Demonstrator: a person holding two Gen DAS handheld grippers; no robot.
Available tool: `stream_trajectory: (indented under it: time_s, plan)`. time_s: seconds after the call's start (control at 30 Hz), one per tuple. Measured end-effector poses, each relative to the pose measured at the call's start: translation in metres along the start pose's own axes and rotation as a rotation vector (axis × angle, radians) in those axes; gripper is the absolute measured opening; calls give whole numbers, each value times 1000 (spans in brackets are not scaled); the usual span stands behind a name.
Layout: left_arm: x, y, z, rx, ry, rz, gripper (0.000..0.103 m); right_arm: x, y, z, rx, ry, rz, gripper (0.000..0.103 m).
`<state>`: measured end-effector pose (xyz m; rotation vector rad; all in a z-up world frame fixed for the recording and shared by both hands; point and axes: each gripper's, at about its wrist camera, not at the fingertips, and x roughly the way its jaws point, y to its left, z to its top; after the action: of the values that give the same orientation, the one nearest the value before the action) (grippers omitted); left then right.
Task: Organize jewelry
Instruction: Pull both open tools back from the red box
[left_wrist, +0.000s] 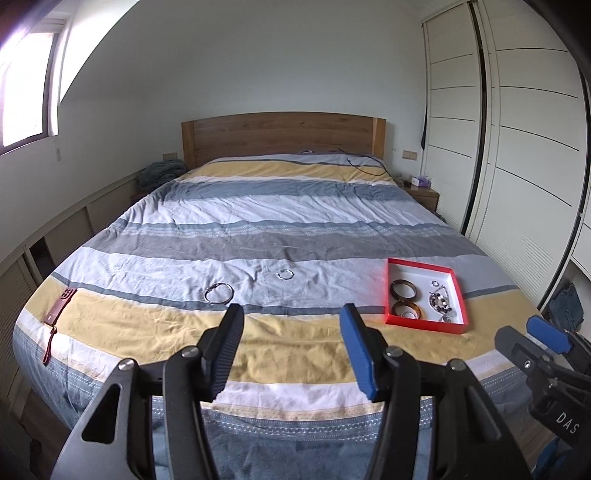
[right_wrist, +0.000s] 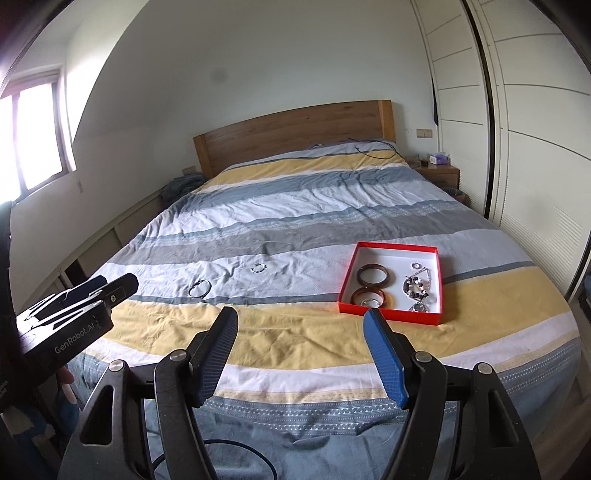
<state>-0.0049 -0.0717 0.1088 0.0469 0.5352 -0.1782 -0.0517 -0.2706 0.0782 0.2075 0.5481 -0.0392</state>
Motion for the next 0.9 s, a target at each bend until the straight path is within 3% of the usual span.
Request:
stream_trajectory:
  time_s: [0.5,0.9]
  plan:
    - [-57,22,-6,-30,-106,30,54,-50,28,-6,-56,-78,2,78]
    - [-86,39,-12,-46,-159,59,54,-67,40,-10,-64,-114,21,79]
